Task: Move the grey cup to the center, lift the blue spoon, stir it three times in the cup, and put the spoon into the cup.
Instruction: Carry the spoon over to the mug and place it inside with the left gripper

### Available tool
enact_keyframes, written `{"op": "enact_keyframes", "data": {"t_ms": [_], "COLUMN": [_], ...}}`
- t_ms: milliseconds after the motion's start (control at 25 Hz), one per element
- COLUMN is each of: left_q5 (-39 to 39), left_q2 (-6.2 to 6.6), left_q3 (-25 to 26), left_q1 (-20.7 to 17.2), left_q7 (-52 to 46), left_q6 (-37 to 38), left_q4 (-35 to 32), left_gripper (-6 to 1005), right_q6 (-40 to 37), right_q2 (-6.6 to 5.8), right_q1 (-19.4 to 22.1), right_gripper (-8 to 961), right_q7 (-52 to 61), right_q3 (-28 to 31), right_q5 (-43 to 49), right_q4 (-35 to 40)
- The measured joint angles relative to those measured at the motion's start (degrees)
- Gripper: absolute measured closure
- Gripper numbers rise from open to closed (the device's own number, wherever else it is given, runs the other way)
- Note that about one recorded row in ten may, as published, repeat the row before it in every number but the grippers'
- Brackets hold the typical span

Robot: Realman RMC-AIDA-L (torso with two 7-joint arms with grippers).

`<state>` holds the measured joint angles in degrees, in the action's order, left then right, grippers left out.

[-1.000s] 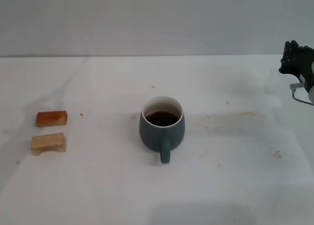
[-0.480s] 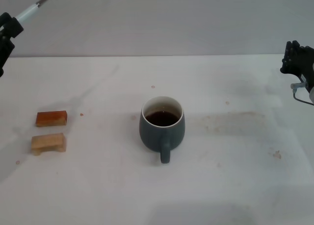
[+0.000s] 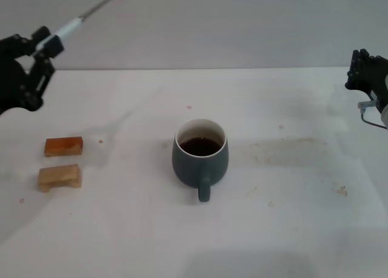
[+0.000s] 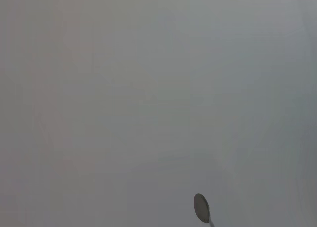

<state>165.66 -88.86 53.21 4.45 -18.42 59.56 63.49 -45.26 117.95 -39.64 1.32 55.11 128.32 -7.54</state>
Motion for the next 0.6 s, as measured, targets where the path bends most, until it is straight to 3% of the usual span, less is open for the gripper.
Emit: {"op": "enact_keyframes", "data": {"t_ms": [200,320,400,480,600], "left_q5": [0.0,0.0,0.0,0.0,0.0], "left_q2": [0.63,0.63,2.45,2.45,4.27], "left_q3": [-1.3,-1.3,-1.5,-1.5,-2.1], "left_q1": [-0.3,-0.3,-0.4,-0.4,-0.2], "left_q7": [7.4,7.4,9.4,9.4,9.5], "left_q6": [-10.3,-10.3,-18.3,-18.3,-23.8], "left_q4": [6.9,6.9,11.9,11.9,15.4], "left_gripper": [825,825,824,824,823], "right_q6": [0.5,0.5,0.7,0.9,1.3], "right_q2": [-0.04,-0.05,-0.07,-0.07,-0.16], "right_q1": [0.0,-0.1,-0.3,-0.3,-0.4], "right_gripper": [879,880,880,880,880], "right_q7": [0.0,0.0,0.0,0.0,0.0], "right_q3": [0.1,0.1,0.1,0.2,0.5], "right_q5": [0.0,0.0,0.0,0.0,0.0], "right_q4": [-0.1,-0.1,-0.2,-0.2,-0.5]}}
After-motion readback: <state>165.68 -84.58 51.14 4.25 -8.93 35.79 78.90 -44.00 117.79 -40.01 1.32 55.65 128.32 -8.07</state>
